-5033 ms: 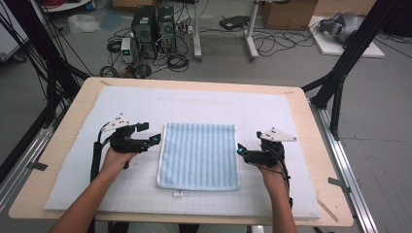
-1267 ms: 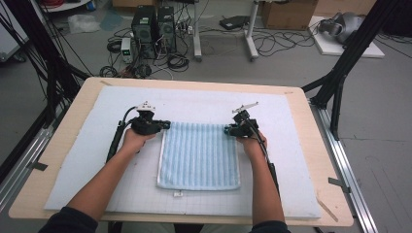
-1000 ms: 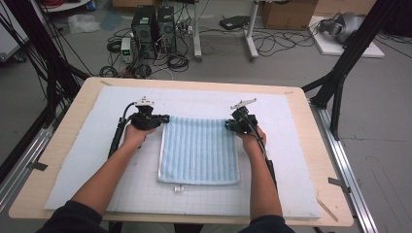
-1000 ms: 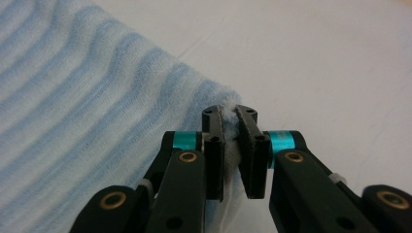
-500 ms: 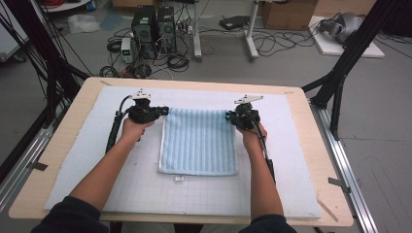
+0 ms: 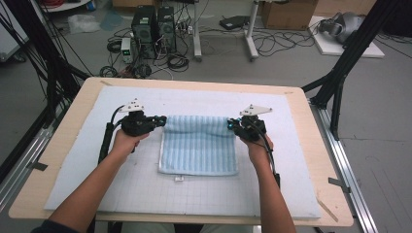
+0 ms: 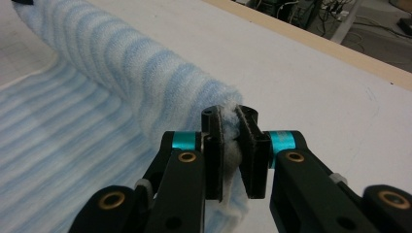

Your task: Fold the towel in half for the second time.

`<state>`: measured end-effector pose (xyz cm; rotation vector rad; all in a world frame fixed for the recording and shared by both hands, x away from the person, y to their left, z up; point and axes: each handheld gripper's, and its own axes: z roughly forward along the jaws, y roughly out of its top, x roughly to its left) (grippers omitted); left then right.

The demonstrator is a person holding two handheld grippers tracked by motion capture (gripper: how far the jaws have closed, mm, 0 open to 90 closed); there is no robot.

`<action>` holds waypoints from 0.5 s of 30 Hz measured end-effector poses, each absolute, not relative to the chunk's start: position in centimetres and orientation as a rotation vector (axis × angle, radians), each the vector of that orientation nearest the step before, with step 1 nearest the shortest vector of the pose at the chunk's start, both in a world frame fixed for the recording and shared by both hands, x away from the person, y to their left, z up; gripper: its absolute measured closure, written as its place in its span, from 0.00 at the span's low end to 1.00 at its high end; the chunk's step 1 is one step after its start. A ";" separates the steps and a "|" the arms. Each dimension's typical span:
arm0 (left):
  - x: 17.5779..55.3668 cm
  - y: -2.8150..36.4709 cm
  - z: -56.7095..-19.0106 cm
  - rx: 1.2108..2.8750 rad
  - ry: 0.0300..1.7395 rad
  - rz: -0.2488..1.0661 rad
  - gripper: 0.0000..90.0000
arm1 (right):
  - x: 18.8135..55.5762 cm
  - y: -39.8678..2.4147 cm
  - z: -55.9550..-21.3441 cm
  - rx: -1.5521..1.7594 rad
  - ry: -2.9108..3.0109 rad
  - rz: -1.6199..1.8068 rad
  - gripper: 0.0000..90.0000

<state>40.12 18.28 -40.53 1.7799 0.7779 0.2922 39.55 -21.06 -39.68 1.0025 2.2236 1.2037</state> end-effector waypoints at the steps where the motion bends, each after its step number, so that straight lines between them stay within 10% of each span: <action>1: 39.6 18.4 -40.5 1.772 0.766 0.288 0.96 | 39.2 -21.2 -39.7 0.989 2.223 1.209 0.91; 15: 34.6 18.8 -42.3 1.770 0.712 0.258 0.96 | 34.1 -21.7 -40.8 0.946 2.213 1.256 0.91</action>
